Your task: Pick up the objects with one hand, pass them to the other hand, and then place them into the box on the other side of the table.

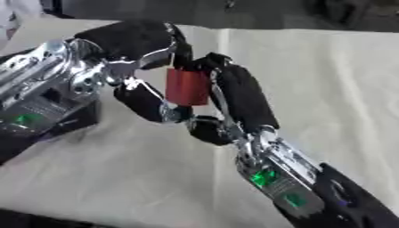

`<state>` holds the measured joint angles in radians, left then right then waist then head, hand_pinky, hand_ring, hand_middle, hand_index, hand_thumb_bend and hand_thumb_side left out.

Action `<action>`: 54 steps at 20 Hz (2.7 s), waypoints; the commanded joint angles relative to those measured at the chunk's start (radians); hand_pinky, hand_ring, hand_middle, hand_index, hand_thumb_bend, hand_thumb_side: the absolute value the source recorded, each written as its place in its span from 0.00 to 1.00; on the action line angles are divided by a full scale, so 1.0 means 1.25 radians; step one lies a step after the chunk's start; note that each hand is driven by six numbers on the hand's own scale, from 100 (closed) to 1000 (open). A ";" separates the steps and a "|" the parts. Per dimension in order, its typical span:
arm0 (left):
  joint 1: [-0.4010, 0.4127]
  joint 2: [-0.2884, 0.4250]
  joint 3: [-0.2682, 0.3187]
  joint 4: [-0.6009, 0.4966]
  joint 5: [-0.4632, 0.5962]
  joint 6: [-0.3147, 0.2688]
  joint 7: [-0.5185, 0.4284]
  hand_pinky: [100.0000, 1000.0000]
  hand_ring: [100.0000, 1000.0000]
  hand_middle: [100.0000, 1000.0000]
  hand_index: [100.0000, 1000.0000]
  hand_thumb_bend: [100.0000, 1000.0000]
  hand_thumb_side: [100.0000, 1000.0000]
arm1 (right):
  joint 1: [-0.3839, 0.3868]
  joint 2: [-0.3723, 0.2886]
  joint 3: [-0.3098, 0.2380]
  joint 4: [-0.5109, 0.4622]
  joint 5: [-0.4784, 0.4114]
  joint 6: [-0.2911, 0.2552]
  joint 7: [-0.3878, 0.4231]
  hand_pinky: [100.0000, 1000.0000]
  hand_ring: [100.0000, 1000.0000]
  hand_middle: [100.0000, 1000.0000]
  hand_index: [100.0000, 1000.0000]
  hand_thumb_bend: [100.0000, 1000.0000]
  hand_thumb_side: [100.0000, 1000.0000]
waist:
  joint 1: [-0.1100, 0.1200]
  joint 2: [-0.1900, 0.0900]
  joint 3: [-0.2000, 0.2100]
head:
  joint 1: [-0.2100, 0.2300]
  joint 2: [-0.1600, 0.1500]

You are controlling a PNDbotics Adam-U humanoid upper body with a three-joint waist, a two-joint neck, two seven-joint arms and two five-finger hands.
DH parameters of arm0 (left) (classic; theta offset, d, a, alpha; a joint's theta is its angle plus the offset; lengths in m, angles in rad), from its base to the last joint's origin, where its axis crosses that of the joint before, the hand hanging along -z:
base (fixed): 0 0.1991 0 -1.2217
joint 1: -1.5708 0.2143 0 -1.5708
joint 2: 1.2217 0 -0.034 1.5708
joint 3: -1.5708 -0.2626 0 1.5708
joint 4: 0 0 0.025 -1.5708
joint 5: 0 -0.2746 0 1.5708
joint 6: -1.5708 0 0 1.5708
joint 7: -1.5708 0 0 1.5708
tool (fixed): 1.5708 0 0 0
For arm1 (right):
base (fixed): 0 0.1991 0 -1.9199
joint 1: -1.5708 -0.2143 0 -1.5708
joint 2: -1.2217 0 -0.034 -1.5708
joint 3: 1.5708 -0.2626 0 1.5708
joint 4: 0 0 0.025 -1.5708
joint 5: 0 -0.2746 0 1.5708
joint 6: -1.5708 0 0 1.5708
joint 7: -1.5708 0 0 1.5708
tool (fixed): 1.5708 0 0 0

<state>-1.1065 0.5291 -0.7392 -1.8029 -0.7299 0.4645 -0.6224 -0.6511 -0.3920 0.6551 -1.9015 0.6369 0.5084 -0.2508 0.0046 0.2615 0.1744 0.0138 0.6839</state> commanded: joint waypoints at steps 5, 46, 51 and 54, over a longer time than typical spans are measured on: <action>-0.009 -0.014 -0.015 0.021 -0.020 -0.030 -0.014 0.66 0.56 0.49 0.66 0.52 0.19 | -0.026 0.001 -0.004 -0.056 -0.029 0.014 0.001 0.44 0.42 0.46 0.52 0.00 0.00 | 0.003 -0.015 0.000 | 0.000 -0.003; -0.006 -0.062 -0.034 0.128 -0.031 -0.077 0.163 0.59 0.41 0.33 0.48 0.33 0.09 | -0.040 0.002 0.015 -0.079 -0.161 0.034 0.003 0.31 0.34 0.47 0.56 0.00 0.00 | 0.005 -0.015 0.001 | -0.003 -0.017; -0.007 -0.066 -0.035 0.130 -0.021 -0.070 0.188 0.59 0.41 0.33 0.48 0.12 0.11 | -0.041 0.002 0.021 -0.079 -0.158 0.035 0.011 0.30 0.34 0.47 0.56 0.00 0.00 | 0.005 -0.015 -0.001 | -0.003 -0.016; -0.008 -0.065 -0.036 0.124 -0.011 -0.064 0.190 0.60 0.42 0.35 0.50 0.01 0.05 | -0.041 0.000 0.022 -0.079 -0.153 0.034 0.019 0.31 0.35 0.47 0.56 0.00 0.00 | 0.004 -0.015 -0.002 | -0.002 -0.016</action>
<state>-1.1078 0.4650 -0.7719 -1.6738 -0.7372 0.3757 -0.3976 -0.6585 -0.4360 0.6639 -1.9136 0.4535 0.5714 -0.2371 0.0104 0.2615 0.1728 0.0105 0.6742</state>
